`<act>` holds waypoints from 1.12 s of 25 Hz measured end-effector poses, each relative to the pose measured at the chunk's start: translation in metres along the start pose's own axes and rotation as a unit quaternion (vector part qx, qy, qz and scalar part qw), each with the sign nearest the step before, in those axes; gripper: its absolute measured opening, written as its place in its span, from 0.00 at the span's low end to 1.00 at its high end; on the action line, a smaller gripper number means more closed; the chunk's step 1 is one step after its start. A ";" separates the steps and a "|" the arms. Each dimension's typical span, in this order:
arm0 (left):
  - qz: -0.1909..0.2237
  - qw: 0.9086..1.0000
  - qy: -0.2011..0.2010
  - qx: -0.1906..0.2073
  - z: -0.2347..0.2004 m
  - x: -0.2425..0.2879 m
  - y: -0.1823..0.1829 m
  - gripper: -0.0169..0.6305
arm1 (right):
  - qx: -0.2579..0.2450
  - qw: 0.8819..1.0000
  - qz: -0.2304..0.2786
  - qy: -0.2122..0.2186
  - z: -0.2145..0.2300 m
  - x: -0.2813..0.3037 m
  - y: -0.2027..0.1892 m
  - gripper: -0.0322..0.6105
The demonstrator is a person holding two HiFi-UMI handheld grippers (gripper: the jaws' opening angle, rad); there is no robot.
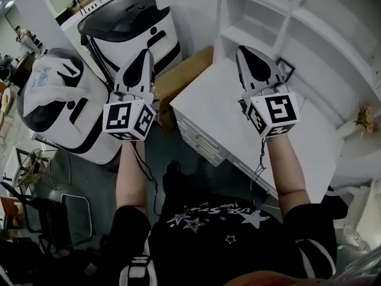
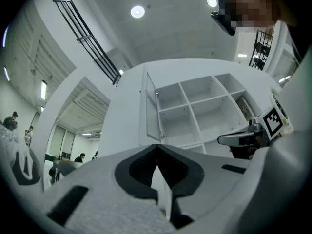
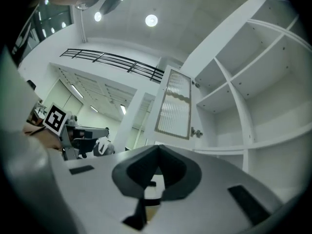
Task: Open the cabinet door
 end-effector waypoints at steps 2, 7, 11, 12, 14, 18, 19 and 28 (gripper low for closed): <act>-0.021 1.000 0.010 -0.010 0.008 -0.019 -0.016 0.04 | 0.008 1.000 -0.015 0.011 -0.008 -0.013 -0.017 0.06; -0.070 0.997 0.028 -0.023 0.019 -0.054 -0.051 0.04 | 0.027 0.998 -0.042 0.037 -0.031 -0.042 -0.058 0.06; -0.102 0.994 0.028 -0.028 0.029 -0.078 -0.073 0.04 | 0.054 0.995 -0.073 0.029 -0.043 -0.059 -0.092 0.06; -0.112 0.993 0.028 -0.033 0.032 -0.086 -0.080 0.04 | 0.059 0.995 -0.082 0.027 -0.047 -0.064 -0.101 0.06; -0.136 0.989 0.034 -0.041 0.038 -0.106 -0.096 0.04 | 0.062 0.993 -0.101 0.026 -0.055 -0.073 -0.115 0.06; -0.181 0.981 0.047 -0.055 0.042 -0.159 -0.118 0.04 | 0.068 0.989 -0.132 0.028 -0.078 -0.094 -0.129 0.06; -0.191 0.979 0.047 -0.058 0.042 -0.173 -0.120 0.04 | 0.069 0.988 -0.137 0.030 -0.087 -0.099 -0.130 0.06; -0.237 0.966 0.062 -0.087 0.065 -0.302 -0.113 0.04 | 0.085 0.981 -0.166 0.049 -0.167 -0.161 -0.121 0.06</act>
Point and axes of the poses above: the fingertips, and each gripper's own axes: x forward along the fingers, z to its right, y out of its top, the point moved 2 cm from there along -x, backward along the fingers, and after that the axes turned 4 degrees about x, right-handed, at the moved point
